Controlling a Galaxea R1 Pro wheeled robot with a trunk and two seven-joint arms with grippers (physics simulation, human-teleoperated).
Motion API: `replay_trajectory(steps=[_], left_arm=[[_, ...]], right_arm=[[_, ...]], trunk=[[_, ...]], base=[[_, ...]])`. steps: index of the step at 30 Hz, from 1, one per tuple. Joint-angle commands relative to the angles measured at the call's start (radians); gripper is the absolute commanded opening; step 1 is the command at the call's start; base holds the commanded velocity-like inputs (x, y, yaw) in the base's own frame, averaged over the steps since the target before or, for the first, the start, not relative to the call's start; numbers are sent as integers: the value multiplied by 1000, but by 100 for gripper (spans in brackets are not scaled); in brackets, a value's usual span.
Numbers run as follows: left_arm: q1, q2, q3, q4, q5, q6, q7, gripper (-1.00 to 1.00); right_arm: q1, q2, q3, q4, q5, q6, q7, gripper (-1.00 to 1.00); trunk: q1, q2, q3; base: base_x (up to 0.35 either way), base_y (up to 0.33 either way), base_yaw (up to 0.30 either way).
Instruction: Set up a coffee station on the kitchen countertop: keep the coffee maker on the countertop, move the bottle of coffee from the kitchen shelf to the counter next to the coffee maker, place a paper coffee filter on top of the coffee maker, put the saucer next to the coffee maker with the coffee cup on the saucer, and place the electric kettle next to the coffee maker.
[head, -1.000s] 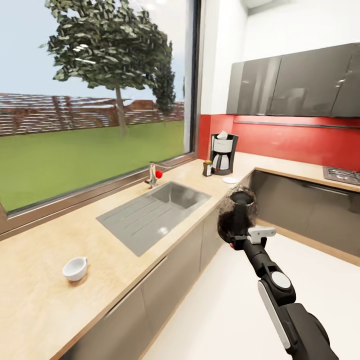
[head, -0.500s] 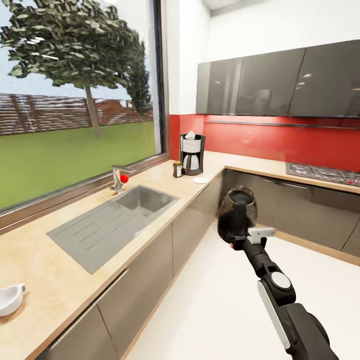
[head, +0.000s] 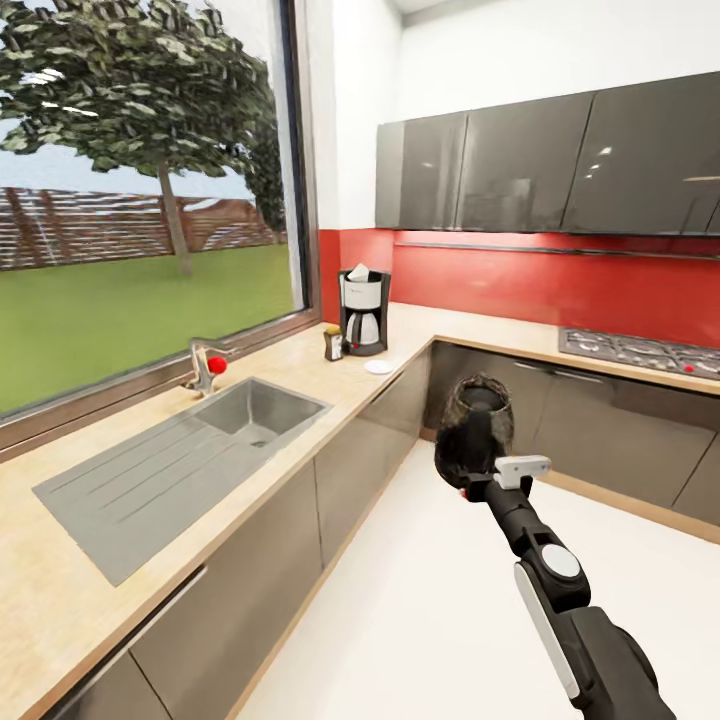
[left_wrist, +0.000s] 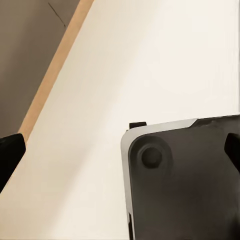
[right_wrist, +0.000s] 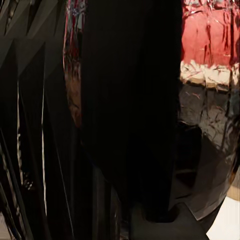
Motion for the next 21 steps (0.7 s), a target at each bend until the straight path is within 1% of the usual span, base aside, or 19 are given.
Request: replay_trajectory(steps=[1,12,18,21], left_arm=[[0,1,-8,-2,9,-2,2,100],[-1,1,-7,-2,9,-3,2,100],[-1,1,-7,-2,9,-3,2,100],[-1,1,-5,-2,9,-3,2,100]], right_arm=[[-1,-1,2,-2,-5,5,-4,-100],[-1,-1,2,-2,-5,5,-4,-100],[-1,-1,2,-2,-5,5,-4,-100],[-1,-1,2,-2,-5,5,-4,-100]], trunk=[[1,-2,-2],[1,-2,-2],[1,-2,-2],[1,-2,-2]], base=[[227,-214,0],[266,-183,0],[324,-35,-3],[334,-3,-115]])
